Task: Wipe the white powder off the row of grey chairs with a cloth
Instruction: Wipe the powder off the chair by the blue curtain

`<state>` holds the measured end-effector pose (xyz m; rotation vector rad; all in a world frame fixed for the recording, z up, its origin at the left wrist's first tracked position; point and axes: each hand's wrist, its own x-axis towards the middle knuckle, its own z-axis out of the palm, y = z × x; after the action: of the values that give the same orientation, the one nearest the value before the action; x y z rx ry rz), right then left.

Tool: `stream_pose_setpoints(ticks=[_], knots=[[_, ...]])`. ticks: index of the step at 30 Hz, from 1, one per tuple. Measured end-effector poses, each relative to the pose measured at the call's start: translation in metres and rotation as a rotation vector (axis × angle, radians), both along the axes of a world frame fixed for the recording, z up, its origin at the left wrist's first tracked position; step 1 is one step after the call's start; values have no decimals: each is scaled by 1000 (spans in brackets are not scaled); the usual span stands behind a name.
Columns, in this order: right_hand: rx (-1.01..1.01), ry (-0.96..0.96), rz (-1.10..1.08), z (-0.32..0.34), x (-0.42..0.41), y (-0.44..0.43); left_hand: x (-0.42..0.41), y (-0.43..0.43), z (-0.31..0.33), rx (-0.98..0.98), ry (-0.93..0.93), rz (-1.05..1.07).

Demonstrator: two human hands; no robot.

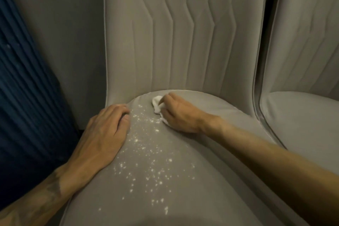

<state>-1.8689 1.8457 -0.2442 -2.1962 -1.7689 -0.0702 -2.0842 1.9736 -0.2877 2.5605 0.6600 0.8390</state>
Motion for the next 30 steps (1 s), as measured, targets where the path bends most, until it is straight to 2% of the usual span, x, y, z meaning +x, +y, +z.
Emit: stream_pose_setpoints(ticks=[2, 5, 7, 12, 14, 18, 21, 22, 25, 27, 28, 30], knots=[[-26, -34, -34, -4, 21, -8, -1, 0, 0, 3, 4, 1], [-67, -25, -262, -2, 61, -11, -1, 0, 0, 7, -1, 8], [-49, -13, -344, -1, 59, -3, -1, 0, 0, 27, 6, 15], [47, 116, 30, -6, -12, 10, 0, 0, 0, 3, 9, 11], [31, 46, 95, -6, -9, 1, -1, 1, 0, 0, 15, 11], [-62, -83, -116, 5, 44, -10, -2, -1, 2, 3, 11, 13], [-20, -51, -292, 3, 46, 2, -2, -1, 1, 26, 18, 15], [14, -18, -272, 3, 35, 7, -2, -1, 1, 20, 17, 14], [96, 99, 3, -5, -12, 8, -2, -2, 2, -6, 9, 11], [81, 82, 148, -10, -31, -6, -3, -1, 3, 2, 10, 11], [58, 47, 189, -10, -29, -10, -3, -1, 3, 8, 9, 12], [8, 1, 114, -7, -8, -9, -3, -2, 4, 3, 5, 7]])
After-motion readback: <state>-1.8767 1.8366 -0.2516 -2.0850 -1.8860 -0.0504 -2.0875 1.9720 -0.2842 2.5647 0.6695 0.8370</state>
